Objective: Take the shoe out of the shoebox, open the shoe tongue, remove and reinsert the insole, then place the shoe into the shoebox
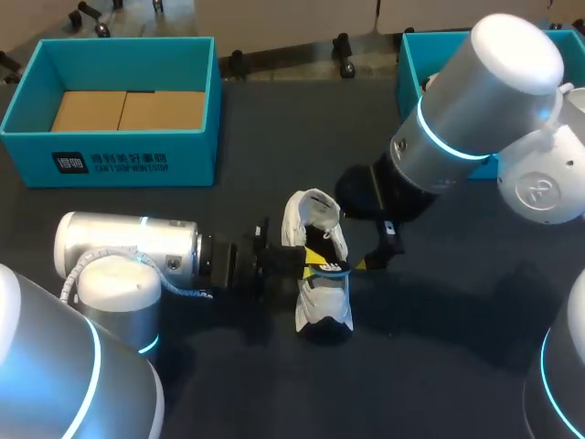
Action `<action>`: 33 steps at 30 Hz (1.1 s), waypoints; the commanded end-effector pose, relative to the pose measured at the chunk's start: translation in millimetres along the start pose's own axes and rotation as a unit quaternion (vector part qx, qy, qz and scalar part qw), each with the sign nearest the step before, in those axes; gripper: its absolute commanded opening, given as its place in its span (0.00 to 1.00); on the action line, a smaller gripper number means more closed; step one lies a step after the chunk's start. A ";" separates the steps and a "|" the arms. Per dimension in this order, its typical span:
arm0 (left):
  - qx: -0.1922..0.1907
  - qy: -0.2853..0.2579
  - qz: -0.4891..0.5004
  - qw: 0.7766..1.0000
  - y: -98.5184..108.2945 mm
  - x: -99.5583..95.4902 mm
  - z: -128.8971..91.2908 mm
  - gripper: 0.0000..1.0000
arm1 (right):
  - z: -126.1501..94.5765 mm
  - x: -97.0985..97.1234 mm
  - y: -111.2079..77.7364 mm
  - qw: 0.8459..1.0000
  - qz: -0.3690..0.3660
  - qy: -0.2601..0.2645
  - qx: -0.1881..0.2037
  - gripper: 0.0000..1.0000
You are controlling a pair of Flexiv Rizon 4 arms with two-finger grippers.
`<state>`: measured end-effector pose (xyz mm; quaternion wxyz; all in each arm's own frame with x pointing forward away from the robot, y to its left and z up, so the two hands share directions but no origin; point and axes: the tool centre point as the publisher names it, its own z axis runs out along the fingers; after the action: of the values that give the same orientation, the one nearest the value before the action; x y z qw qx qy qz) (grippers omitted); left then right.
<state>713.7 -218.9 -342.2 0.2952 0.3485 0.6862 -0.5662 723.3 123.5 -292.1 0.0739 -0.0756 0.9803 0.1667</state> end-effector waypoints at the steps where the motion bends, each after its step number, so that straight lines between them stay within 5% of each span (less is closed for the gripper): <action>1: 0.004 -0.009 -0.016 1.000 -5.8 -2.4 -4.8 0.31 | 1.4 0.2 0.5 1.000 0.000 -0.001 0.000 1.00; 5: 0.013 -0.025 -0.024 0.999 -15.2 -6.1 -12.7 0.42 | 1.4 0.2 0.5 1.000 0.000 -0.001 0.000 1.00; 10: 0.026 -0.032 -0.025 0.999 -29.0 -9.8 -16.4 0.42 | 1.4 0.2 0.5 1.000 0.000 -0.001 0.000 1.00; 13: 0.032 -0.029 -0.028 0.999 -32.1 -8.1 -14.7 0.34 | 1.4 0.2 0.5 1.000 0.000 -0.001 0.000 1.00; 16: 0.035 -0.024 -0.031 0.999 -32.5 -4.9 -11.7 0.00 | 1.4 0.2 0.5 1.000 0.000 -0.001 0.000 1.00; 33: 0.016 0.002 -0.017 1.000 -3.3 5.8 -9.4 0.00 | 1.4 0.2 0.5 1.000 0.000 -0.001 0.000 1.00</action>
<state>702.6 -205.9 -342.0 0.2807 0.3420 0.6822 -0.5821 723.3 123.5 -292.1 0.0739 -0.0756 0.9803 0.1667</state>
